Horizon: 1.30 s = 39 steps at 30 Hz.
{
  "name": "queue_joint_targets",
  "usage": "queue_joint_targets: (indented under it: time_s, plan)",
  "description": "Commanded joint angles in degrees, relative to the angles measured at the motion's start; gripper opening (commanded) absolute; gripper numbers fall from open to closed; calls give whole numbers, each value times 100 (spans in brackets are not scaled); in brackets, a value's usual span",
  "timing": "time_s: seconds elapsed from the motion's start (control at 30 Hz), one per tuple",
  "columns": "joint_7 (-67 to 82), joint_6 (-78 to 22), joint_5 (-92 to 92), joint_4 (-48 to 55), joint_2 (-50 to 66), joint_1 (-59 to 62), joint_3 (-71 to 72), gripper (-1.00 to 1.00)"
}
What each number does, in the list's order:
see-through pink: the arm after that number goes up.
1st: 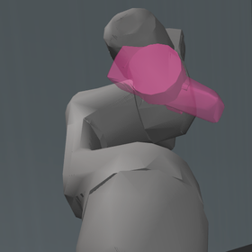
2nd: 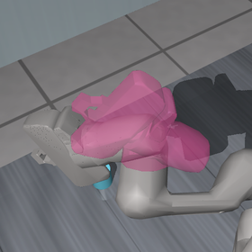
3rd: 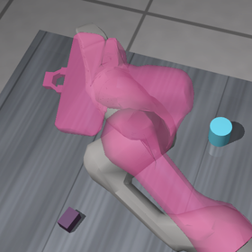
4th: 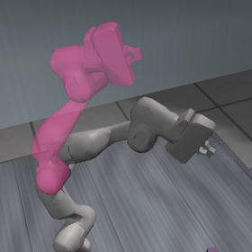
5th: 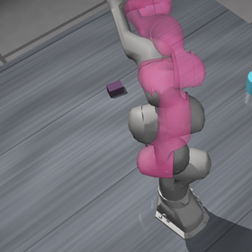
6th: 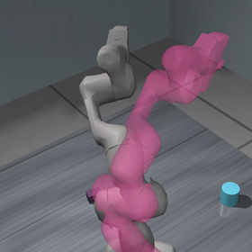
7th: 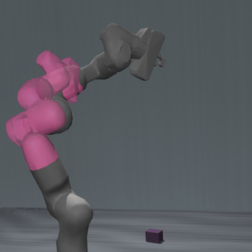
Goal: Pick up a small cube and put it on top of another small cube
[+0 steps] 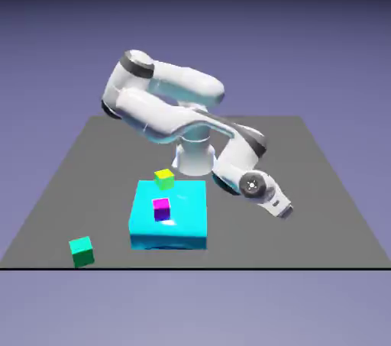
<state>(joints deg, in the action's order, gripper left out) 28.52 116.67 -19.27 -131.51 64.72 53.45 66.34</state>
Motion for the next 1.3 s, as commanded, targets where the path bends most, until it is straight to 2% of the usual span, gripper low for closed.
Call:
queue_joint_targets:
  time_s: [0.0,0.23,0.87,1.17,1.27]
  plan:
    - [-169,151,244,41,-154,-3,-58,-100]
    - [-1290,1171,1988,313,-1218,-45,-500,-100]
    - [-1797,4638,6723,291,-3569,-1152,-3644,-100]
    - [-457,6271,8483,49,-4351,-1900,-5501,-100]
    - [-155,6470,8682,58,-4491,-1949,-5651,-100]
